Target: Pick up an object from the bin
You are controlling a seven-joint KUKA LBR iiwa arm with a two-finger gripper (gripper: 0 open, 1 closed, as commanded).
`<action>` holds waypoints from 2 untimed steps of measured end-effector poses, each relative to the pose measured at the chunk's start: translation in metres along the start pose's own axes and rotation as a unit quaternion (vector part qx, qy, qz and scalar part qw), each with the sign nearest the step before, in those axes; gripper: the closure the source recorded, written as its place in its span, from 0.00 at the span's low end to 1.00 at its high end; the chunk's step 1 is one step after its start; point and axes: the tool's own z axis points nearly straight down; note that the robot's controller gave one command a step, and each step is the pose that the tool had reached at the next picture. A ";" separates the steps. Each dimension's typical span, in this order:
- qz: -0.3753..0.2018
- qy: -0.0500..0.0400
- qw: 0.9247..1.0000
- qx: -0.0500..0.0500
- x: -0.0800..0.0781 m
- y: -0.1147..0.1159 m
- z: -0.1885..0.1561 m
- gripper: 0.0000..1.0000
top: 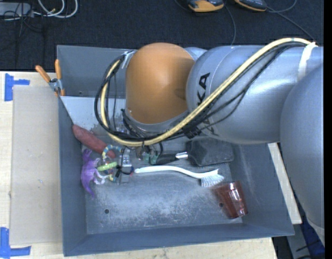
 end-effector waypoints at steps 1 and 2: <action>0.002 -0.004 1.000 -0.001 -0.002 -0.001 -0.005 0.00; 0.011 -0.002 1.000 -0.001 -0.031 0.014 -0.005 0.00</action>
Offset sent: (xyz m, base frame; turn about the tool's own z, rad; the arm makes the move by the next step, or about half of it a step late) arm 0.0423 0.0216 0.0031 0.0299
